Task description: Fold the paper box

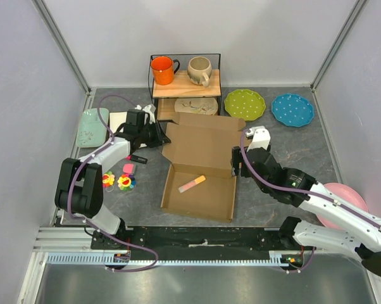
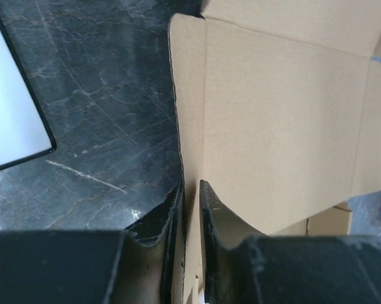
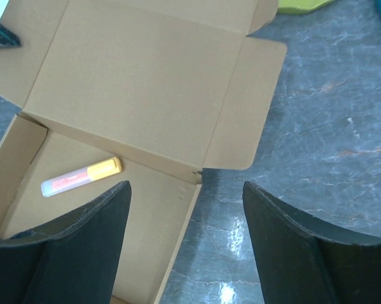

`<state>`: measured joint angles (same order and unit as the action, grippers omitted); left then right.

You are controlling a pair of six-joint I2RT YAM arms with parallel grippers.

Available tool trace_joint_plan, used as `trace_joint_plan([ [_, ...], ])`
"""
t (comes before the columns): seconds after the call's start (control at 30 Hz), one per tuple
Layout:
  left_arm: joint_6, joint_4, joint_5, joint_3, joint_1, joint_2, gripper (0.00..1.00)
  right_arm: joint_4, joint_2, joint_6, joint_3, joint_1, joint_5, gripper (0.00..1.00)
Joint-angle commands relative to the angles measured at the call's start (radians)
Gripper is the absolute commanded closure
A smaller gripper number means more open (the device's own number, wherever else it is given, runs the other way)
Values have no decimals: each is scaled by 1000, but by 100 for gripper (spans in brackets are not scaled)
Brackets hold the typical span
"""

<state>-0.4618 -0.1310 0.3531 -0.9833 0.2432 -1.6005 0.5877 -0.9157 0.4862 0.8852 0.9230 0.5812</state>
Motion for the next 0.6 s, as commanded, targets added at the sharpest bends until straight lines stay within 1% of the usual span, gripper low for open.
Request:
trace_joint_plan([
  [0.0, 37, 93, 84, 53, 7, 92, 81, 26, -18, -51, 84, -10, 92, 21],
  [0.03, 37, 103, 83, 69, 11, 124, 85, 30, -28, -49, 89, -27, 107, 20],
  [0.07, 37, 126, 77, 116, 14, 149, 87, 37, -40, -44, 92, -41, 132, 19],
  [0.1, 35, 175, 67, 147, 19, 174, 90, 37, -61, -41, 90, -61, 140, 19],
  [0.13, 34, 209, 35, 181, 31, 203, 95, 37, -74, -40, 87, -117, 123, 18],
  [0.17, 26, 306, 18, 263, 39, 276, 97, 21, -83, -44, 81, -150, 99, 17],
  [0.2, 20, 362, -2, 308, 47, 310, 98, 5, -95, -52, 64, -182, 19, 16],
  [0.23, 8, 419, -56, 355, 74, 348, 98, -15, -100, -58, 54, -235, -15, 16],
  [0.27, 2, 541, -80, 439, 88, 400, 98, -60, -104, -66, 29, -259, -44, 15],
  [0.3, 3, 573, -135, 469, 111, 422, 98, -80, -117, -70, 20, -274, -67, 15],
  [0.33, 17, 597, -158, 492, 120, 438, 98, -97, -129, -74, 14, -291, -82, 14],
  [0.47, 55, 679, -219, 569, 146, 497, 98, -175, -181, -74, -11, -306, -64, 14],
  [0.53, 78, 738, -241, 590, 160, 536, 98, -219, -177, -74, -40, -306, -47, 15],
  [0.57, 86, 757, -250, 612, 163, 548, 98, -271, -170, -74, -75, -306, -44, 15],
])
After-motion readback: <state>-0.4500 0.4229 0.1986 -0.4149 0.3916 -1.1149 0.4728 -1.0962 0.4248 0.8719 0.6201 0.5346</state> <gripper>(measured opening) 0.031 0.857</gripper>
